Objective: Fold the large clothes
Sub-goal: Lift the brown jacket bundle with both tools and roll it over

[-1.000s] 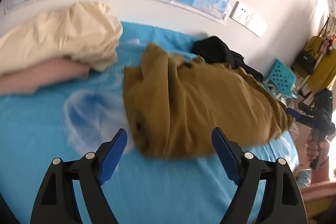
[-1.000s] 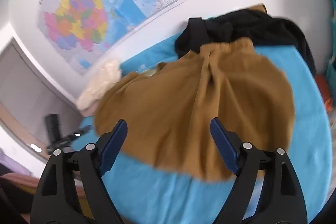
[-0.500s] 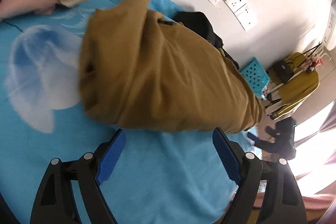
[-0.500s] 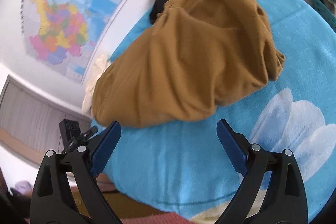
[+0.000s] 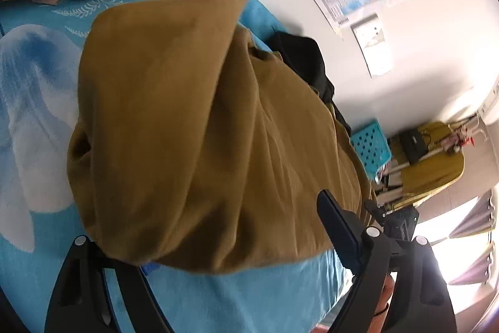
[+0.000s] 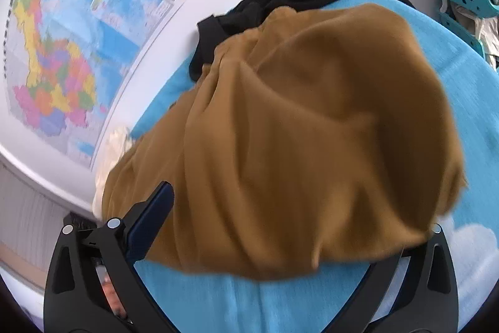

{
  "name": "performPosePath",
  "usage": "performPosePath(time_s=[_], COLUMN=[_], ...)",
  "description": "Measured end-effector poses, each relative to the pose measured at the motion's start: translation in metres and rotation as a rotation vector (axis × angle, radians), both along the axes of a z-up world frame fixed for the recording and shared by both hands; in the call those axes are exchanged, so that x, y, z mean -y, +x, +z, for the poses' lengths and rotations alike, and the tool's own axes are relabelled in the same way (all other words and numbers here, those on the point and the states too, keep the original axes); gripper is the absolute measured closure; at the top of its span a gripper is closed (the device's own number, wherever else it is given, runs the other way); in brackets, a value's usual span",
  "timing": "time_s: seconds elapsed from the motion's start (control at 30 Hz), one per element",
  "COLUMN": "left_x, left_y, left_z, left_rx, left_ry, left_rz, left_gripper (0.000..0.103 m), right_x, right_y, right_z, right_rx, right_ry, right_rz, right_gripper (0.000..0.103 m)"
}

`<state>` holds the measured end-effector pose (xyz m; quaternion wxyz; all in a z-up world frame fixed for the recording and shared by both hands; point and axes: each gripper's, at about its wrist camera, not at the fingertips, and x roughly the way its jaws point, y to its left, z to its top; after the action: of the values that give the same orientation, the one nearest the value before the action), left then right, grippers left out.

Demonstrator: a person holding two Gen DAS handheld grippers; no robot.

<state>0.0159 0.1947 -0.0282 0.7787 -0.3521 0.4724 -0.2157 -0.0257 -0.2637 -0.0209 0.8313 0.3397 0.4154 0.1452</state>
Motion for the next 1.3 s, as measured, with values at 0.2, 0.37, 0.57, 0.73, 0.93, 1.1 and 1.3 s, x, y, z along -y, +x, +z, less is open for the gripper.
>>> performPosePath(time_s=[0.2,0.37,0.57,0.73,0.93,1.1,1.3], left_x=[0.004,0.015,0.002,0.01,0.024,0.016,0.025], left_y=[0.008,0.008,0.01,0.02,0.03,0.031,0.031], left_z=[0.001,0.005,-0.003,0.001,0.003,-0.003,0.002], left_rx=[0.045,0.068,0.035,0.034,0.033,-0.013,0.002], left_ry=[0.04,0.137,0.096,0.067,0.077,0.102,0.194], left_rz=[0.037,0.048,0.069,0.025,0.034,0.065,0.046], left_gripper=[0.02,0.029,0.045,0.017,0.009,0.053,0.053], right_x=[-0.004,-0.01,-0.009,-0.016,-0.023,-0.017,-0.023], right_y=[0.014,0.014,0.001,0.016,0.024,0.029,0.035], right_z=[-0.001,-0.001,0.005,-0.006,-0.01,-0.016,-0.009], right_rx=[0.001,0.019,0.024,-0.005,0.037,0.031,0.034], right_ry=[-0.015,-0.053,0.056,-0.002,-0.038,-0.013,0.004], right_rz=[-0.026,-0.015,0.014,0.008,-0.038,-0.005,0.027], right_gripper=[0.004,0.004,0.006,0.004,0.009,0.039,0.015])
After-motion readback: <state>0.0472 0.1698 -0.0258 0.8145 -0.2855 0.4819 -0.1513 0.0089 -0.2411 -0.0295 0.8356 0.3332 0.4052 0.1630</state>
